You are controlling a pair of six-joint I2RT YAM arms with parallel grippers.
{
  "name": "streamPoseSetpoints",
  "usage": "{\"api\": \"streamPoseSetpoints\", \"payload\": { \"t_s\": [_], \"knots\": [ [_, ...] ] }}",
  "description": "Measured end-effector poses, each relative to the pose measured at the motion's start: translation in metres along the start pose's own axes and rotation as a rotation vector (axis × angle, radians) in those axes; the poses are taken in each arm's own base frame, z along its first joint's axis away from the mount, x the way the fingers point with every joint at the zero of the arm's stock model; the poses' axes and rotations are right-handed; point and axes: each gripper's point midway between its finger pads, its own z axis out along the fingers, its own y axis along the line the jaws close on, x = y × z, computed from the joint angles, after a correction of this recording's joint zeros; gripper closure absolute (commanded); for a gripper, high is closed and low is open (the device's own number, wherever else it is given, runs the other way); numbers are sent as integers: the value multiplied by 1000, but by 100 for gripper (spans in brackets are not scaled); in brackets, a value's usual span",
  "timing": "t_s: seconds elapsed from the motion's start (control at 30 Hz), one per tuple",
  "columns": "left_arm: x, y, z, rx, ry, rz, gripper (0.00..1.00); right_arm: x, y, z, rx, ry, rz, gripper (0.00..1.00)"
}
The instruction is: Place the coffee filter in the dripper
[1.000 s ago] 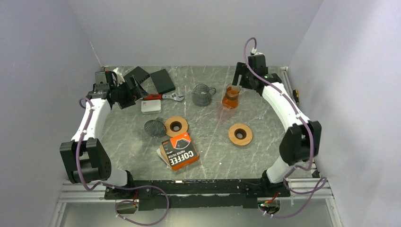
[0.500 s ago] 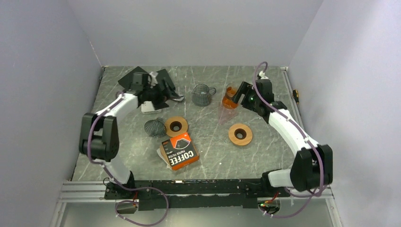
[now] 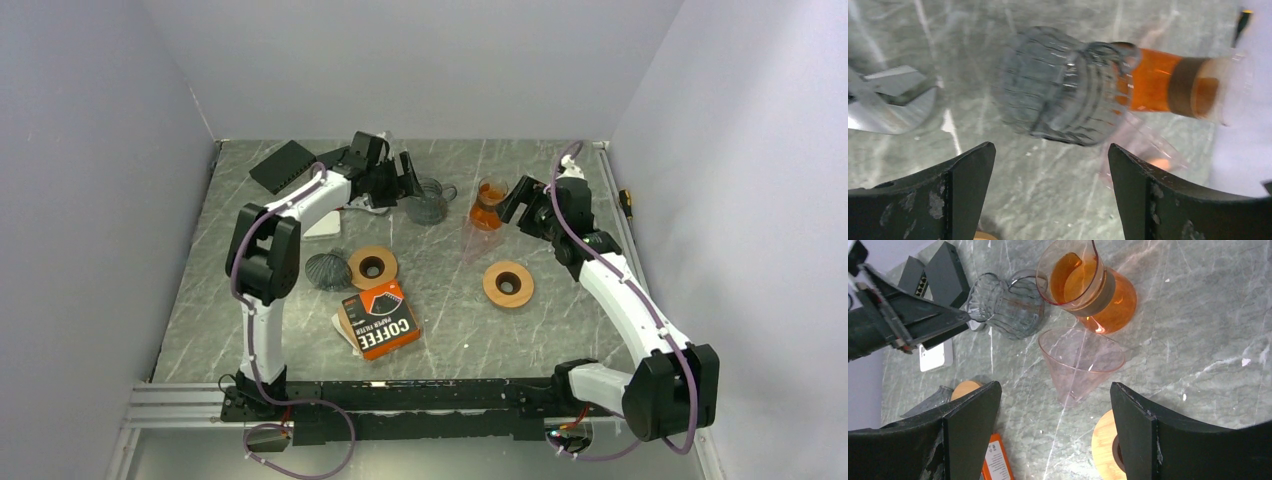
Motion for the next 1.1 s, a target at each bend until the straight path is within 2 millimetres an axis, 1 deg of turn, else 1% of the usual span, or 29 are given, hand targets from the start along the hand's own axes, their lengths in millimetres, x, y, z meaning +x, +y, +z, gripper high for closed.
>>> {"api": "streamPoseSetpoints", "payload": {
  "t_s": [0.1, 0.2, 0.3, 0.43, 0.57, 0.67, 0.73, 0.93, 0.97, 1.1],
  "knots": [
    [0, 21, 12, -88, -10, -2, 14, -3, 2, -1, -5, -6, -15, 16],
    [0, 37, 22, -139, -16, -11, 17, -2, 2, -1, -10, -2, -24, 16],
    [-3, 45, 28, -166, -21, -8, 19, -2, 4, -1, -17, 4, -32, 16],
    [-8, 47, 34, -175, -32, 6, 26, -6, 6, 1, -21, 5, -45, 16],
    [-10, 46, 36, -172, -32, 20, 37, -10, 9, 3, -28, 5, -60, 16],
    [-9, 45, 36, -165, -28, 27, 43, -11, 11, 4, -34, 9, -66, 17],
    [-9, 44, 36, -161, -27, 31, 50, -11, 12, 5, -36, 13, -68, 17],
    [-7, 40, 37, -138, -18, 40, 65, -8, 10, 8, -32, 28, -69, 17],
    [-7, 39, 36, -135, -17, 42, 67, -7, 9, 9, -29, 33, -69, 17],
    [0, 39, 35, -125, -1, 48, 70, -5, 7, 11, -20, 48, -82, 17]
  ]
}}
